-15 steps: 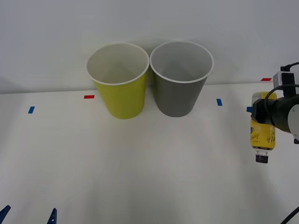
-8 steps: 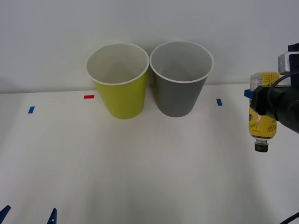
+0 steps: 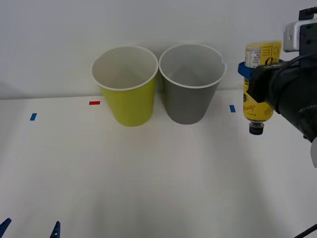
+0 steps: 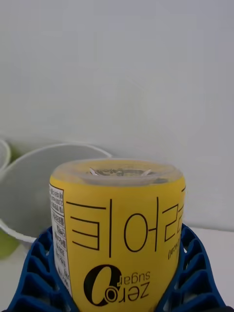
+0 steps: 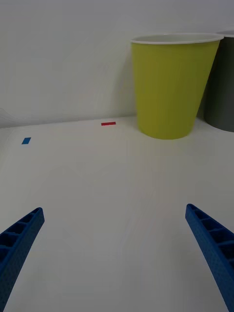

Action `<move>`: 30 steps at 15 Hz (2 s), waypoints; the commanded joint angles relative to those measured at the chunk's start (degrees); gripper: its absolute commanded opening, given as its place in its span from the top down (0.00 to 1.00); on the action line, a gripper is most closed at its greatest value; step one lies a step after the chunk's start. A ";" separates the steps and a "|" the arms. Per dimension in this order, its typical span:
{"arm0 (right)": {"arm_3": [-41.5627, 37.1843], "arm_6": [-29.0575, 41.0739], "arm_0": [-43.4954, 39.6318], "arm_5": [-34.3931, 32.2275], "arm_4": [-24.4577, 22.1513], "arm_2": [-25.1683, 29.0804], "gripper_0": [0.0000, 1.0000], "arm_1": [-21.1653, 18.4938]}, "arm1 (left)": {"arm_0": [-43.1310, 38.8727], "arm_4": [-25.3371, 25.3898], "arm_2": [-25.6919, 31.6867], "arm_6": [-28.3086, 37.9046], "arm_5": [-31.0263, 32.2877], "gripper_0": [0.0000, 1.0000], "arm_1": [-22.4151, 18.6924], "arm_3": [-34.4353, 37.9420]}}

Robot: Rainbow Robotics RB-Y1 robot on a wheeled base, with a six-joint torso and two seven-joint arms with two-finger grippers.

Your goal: Put cans in the gray bin and PET bottles in the light green bin.

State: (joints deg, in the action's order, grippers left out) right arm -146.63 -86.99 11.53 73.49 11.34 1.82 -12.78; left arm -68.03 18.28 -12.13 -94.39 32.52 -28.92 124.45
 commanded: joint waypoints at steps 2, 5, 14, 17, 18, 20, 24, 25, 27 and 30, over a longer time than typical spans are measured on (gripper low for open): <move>-0.76 0.33 2.18 -2.04 -0.53 -5.07 1.00 0.91 | 0.00 0.00 0.00 0.00 0.00 0.00 0.00 0.00; -0.76 0.42 4.73 -2.04 -0.53 -8.68 1.00 1.18 | 0.00 0.00 0.00 0.00 0.00 0.00 0.00 0.00; 11.45 0.07 13.96 -18.56 5.18 -15.36 1.00 0.30 | 0.00 0.00 0.00 0.00 0.00 0.00 0.00 0.00; 17.78 0.68 18.53 -23.13 7.55 -17.29 1.00 0.21 | 0.00 0.00 0.00 0.00 0.00 0.00 0.00 0.00; 20.24 0.68 20.11 -25.15 9.31 -17.64 1.00 0.47 | 0.00 0.00 0.00 0.00 0.00 0.00 0.00 0.00; 26.48 0.77 24.95 -29.37 10.80 -18.96 1.00 0.91 | 0.00 0.00 0.00 0.00 0.00 0.00 0.00 0.00; 36.33 0.33 29.69 -38.60 10.89 -21.42 1.00 1.53 | 0.00 0.00 0.00 0.00 0.00 0.00 0.00 0.00; 38.00 0.07 30.40 -39.66 10.80 -21.86 1.00 1.70 | 0.00 0.00 0.00 0.00 0.00 0.00 0.00 0.00; 42.74 -0.20 32.51 -42.91 10.54 -22.56 1.00 2.32 | 0.00 0.00 0.00 0.00 0.00 0.00 0.00 0.00; 50.21 -0.46 34.35 -50.64 8.17 -24.15 1.00 3.55 | 0.00 0.00 0.00 0.00 0.00 0.00 0.00 0.00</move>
State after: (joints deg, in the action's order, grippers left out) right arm -99.70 -87.34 44.85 26.00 20.43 -21.68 -9.89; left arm -68.03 18.28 -12.13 -94.39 32.52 -28.92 124.45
